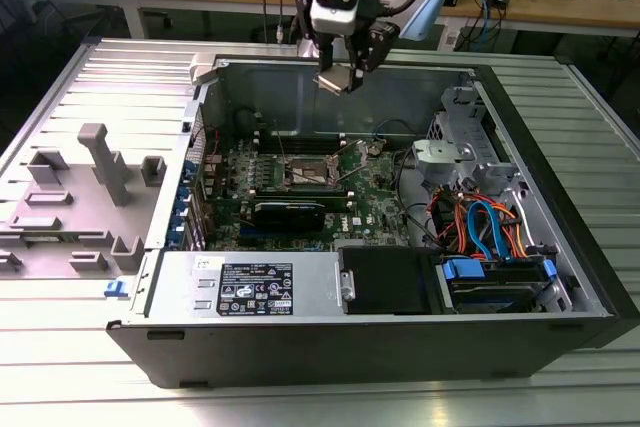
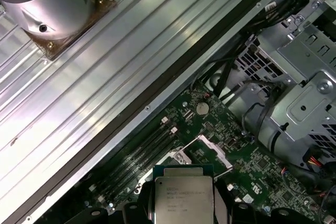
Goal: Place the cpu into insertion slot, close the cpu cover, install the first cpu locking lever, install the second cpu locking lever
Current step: 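Place the cpu into insertion slot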
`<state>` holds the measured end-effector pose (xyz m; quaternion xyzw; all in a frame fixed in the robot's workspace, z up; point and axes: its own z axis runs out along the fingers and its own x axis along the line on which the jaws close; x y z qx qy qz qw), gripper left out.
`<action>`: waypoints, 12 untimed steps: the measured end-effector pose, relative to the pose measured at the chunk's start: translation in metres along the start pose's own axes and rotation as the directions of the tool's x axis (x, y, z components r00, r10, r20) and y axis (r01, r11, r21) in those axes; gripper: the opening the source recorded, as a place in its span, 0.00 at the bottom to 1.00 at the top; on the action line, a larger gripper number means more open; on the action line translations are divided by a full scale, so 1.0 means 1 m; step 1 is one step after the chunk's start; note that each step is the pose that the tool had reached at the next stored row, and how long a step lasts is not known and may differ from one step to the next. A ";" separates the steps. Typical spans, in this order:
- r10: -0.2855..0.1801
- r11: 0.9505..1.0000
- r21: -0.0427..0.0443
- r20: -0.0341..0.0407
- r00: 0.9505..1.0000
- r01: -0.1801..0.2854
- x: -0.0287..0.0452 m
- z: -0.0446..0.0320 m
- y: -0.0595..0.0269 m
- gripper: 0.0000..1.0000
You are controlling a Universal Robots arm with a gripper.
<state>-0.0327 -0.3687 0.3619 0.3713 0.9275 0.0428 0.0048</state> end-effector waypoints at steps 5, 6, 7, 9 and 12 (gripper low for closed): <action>0.050 0.999 -0.001 0.004 0.999 -0.050 -0.0005 0.0006 -0.0005 0.55; 0.071 0.998 -0.002 0.006 0.997 -0.071 -0.0005 0.0008 -0.0005 0.55; 0.079 0.997 -0.002 0.007 0.997 -0.079 -0.0005 0.0008 -0.0005 0.55; 0.087 0.996 -0.002 0.007 0.996 -0.087 -0.0005 0.0009 -0.0005 0.55; 0.089 0.996 -0.002 0.007 0.996 -0.089 -0.0005 0.0009 -0.0005 0.55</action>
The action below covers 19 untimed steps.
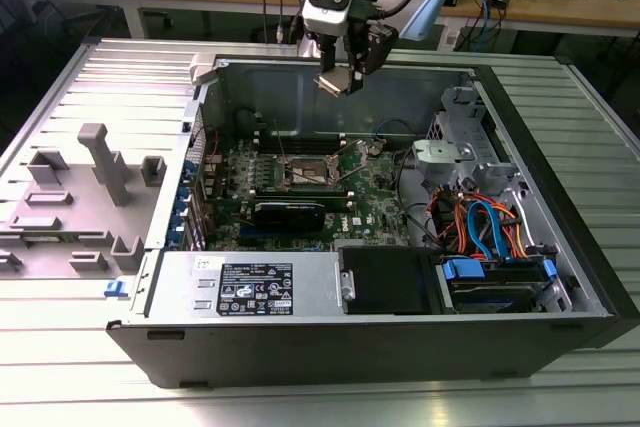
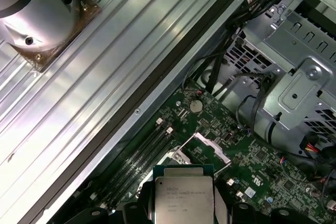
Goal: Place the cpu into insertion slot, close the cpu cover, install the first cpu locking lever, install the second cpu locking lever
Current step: 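Place the cpu into insertion slot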
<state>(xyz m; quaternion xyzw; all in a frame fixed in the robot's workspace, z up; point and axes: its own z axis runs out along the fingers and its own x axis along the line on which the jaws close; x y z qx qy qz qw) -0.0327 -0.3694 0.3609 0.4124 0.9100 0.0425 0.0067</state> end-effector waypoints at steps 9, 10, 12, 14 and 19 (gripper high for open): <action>0.002 1.000 0.000 0.000 1.000 -0.002 0.0000 0.0000 0.0000 0.55; 0.002 1.000 0.000 0.000 1.000 -0.002 0.0000 0.0000 0.0000 0.55; 0.005 1.000 0.000 0.000 1.000 -0.005 0.0000 0.0000 0.0000 0.55; 0.013 1.000 0.000 0.001 1.000 -0.013 -0.0001 0.0001 0.0000 0.55; 0.054 0.999 -0.001 0.004 0.999 -0.054 -0.0001 0.0007 -0.0001 0.55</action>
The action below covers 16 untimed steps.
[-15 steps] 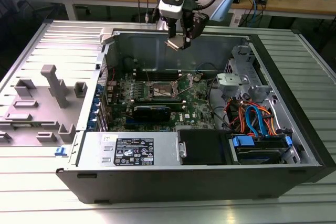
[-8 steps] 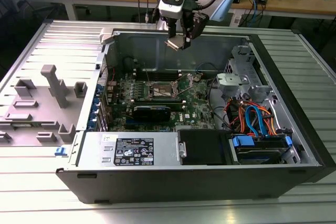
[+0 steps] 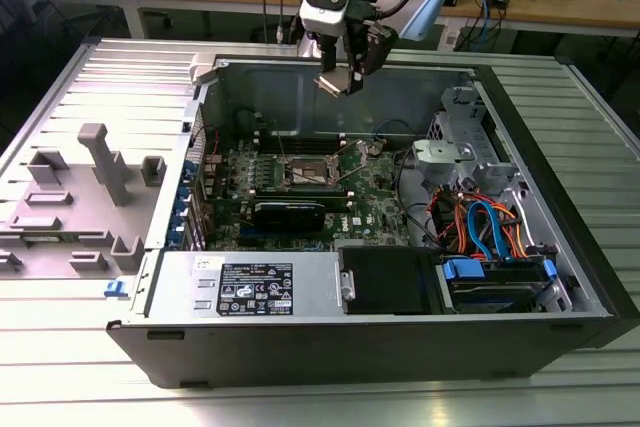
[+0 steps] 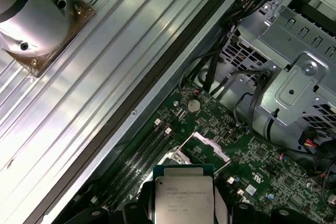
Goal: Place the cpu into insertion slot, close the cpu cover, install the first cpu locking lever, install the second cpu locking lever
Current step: 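Place the cpu into insertion slot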
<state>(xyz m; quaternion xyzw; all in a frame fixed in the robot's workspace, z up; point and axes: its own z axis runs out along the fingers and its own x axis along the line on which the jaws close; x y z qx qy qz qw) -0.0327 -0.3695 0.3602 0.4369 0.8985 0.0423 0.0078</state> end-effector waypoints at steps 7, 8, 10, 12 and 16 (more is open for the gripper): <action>0.091 0.996 -0.002 0.007 0.996 -0.091 -0.0001 0.0013 -0.0001 0.55; 0.092 0.996 -0.002 0.008 0.996 -0.092 -0.0001 0.0013 -0.0001 0.55; 0.092 0.996 -0.002 0.008 0.996 -0.092 -0.0001 0.0013 -0.0001 0.55; 0.093 0.996 -0.002 0.008 0.996 -0.093 -0.0001 0.0013 -0.0002 0.55; 0.094 0.996 -0.003 0.008 0.996 -0.094 -0.0001 0.0013 -0.0002 0.55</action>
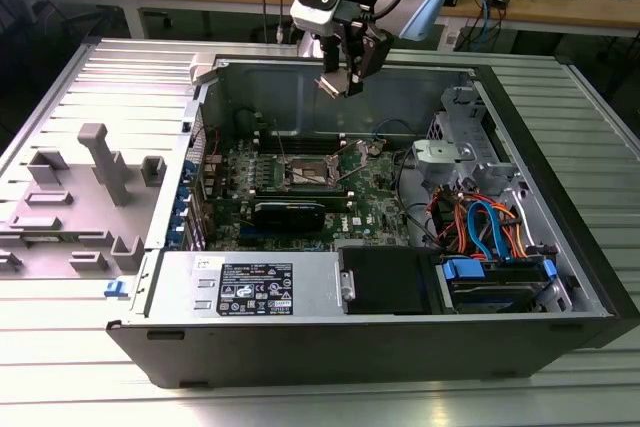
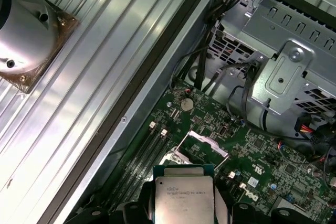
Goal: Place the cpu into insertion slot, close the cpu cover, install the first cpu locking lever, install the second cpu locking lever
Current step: 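Place the cpu into insertion slot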
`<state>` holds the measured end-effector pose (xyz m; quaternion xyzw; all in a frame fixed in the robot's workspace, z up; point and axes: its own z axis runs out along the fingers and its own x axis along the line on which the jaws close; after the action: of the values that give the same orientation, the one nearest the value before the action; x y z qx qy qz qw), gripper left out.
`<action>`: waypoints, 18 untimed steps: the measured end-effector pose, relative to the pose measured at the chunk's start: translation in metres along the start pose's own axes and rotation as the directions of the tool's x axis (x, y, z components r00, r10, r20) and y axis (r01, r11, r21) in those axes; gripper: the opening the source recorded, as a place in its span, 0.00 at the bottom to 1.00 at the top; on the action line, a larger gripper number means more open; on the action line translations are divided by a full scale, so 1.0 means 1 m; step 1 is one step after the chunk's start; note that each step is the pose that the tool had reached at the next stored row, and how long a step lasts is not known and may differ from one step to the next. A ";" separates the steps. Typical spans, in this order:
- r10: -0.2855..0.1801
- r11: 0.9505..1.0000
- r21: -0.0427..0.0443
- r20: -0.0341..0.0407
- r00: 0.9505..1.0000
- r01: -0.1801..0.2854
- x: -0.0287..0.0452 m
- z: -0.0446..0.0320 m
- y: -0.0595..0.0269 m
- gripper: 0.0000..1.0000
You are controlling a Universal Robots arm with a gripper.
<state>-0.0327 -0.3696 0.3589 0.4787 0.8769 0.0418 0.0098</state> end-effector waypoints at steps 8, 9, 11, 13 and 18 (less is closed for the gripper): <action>0.007 1.000 0.000 0.001 1.000 -0.007 0.0000 0.0000 0.0000 0.55; 0.013 1.000 0.000 0.001 1.000 -0.013 0.0000 0.0001 0.0000 0.55; 0.044 0.999 -0.001 0.004 0.999 -0.044 0.0000 0.0005 0.0000 0.55; 0.067 0.998 -0.002 0.005 0.998 -0.067 0.0000 0.0008 -0.0001 0.55; 0.083 0.997 -0.002 0.007 0.997 -0.083 -0.0021 0.0013 -0.0015 0.55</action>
<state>-0.0327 -0.3721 0.3574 0.5150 0.8561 0.0414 0.0116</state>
